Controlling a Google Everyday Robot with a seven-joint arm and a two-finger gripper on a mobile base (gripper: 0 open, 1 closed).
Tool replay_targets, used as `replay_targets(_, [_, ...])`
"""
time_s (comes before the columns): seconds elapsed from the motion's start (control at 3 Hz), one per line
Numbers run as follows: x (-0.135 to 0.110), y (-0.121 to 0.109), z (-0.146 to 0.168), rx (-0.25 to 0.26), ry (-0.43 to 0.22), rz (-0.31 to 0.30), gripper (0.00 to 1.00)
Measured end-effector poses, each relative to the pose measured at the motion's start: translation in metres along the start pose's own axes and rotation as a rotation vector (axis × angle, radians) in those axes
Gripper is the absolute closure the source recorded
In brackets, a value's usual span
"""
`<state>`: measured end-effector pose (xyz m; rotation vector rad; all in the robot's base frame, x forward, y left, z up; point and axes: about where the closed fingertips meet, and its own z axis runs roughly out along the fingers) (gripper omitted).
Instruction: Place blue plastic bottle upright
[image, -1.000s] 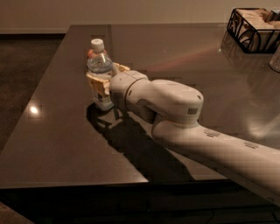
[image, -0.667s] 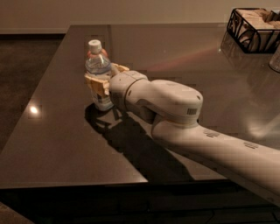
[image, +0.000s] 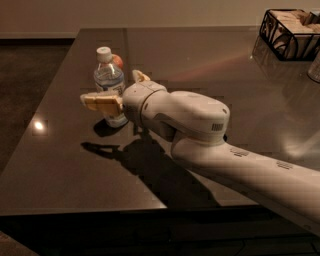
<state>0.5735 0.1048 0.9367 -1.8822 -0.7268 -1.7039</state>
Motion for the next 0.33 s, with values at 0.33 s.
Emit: replay_targets(0.33, [0.0000, 0.0000, 0.0000, 0.000, 0.000, 0.000, 0.00])
